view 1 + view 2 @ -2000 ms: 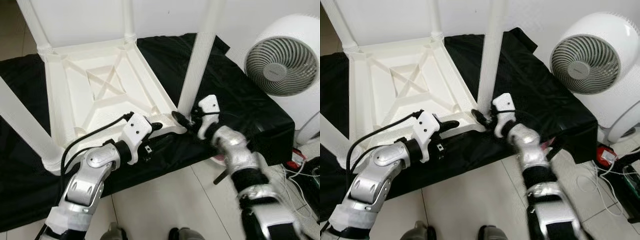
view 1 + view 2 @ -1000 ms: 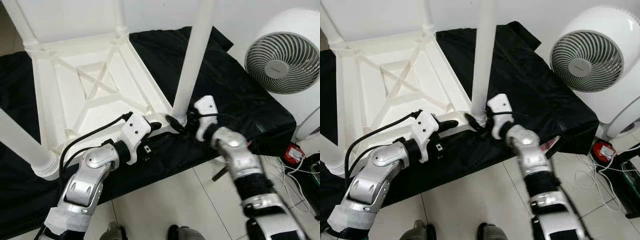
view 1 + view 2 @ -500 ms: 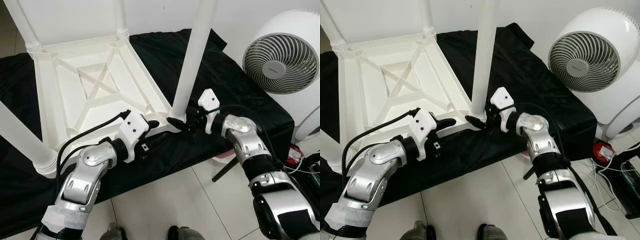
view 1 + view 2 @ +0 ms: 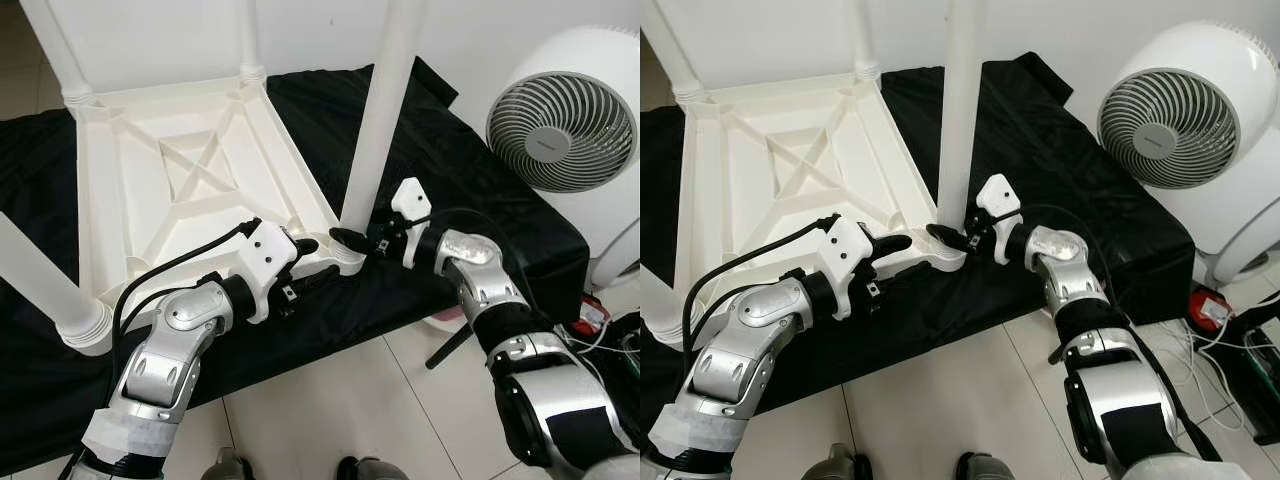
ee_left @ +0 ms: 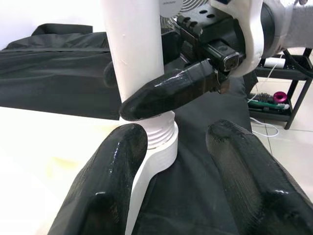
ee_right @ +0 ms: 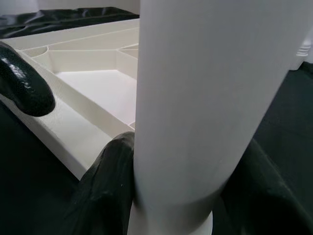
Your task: Building children table
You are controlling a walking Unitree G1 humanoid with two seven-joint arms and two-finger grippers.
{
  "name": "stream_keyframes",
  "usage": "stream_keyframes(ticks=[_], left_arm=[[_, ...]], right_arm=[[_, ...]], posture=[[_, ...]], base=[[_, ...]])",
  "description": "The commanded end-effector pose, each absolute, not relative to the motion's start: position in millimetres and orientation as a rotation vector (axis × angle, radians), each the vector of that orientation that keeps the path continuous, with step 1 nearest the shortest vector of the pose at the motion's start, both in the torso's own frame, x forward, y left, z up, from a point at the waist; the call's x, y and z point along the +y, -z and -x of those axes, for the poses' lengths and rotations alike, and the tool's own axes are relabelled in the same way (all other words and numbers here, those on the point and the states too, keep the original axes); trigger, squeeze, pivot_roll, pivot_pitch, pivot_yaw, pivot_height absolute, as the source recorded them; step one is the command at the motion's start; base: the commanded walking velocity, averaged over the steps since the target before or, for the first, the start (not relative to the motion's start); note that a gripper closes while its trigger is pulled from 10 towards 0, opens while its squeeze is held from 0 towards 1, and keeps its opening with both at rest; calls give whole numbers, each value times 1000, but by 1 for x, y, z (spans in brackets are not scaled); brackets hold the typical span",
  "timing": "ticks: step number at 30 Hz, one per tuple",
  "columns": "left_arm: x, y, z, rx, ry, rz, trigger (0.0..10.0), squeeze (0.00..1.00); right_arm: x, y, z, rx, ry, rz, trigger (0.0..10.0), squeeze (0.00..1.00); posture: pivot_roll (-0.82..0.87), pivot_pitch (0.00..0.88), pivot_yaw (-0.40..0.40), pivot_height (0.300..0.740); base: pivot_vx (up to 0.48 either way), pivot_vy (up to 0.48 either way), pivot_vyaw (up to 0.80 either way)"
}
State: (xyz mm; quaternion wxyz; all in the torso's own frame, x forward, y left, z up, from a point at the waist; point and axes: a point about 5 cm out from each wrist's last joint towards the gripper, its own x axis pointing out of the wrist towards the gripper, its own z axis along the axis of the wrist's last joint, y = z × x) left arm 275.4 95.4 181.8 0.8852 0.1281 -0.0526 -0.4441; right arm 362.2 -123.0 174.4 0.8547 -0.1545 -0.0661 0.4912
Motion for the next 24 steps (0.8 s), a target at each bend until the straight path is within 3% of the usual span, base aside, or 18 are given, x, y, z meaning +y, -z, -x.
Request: stream_keyframes(ticks=[1,15,19,24], left_arm=[[96,-180,-277,-108,887,-261,10000,0],[97,-178,-276,-97,899,-262,10000,0],[95,-177,-276,-92,905,-253,10000,0],[94,-177,-275,-91,912,-244,10000,0]], right_arm=[[-123,-156,-357,-77,-1034,310,0,0],[-109,-144,-354,-38,-684,69,0,0],[-77,-147,-336,-50,-331,10,0,0],[-58,-157,-326,-84,-414,-55,0,0]], posture=[[-4,62,-11,740],[-10,77,-2,740],[-22,102,-6,740],[-22,110,4,740]], base=[[0,0,0],[0,0,0],[0,0,0],[0,0,0]])
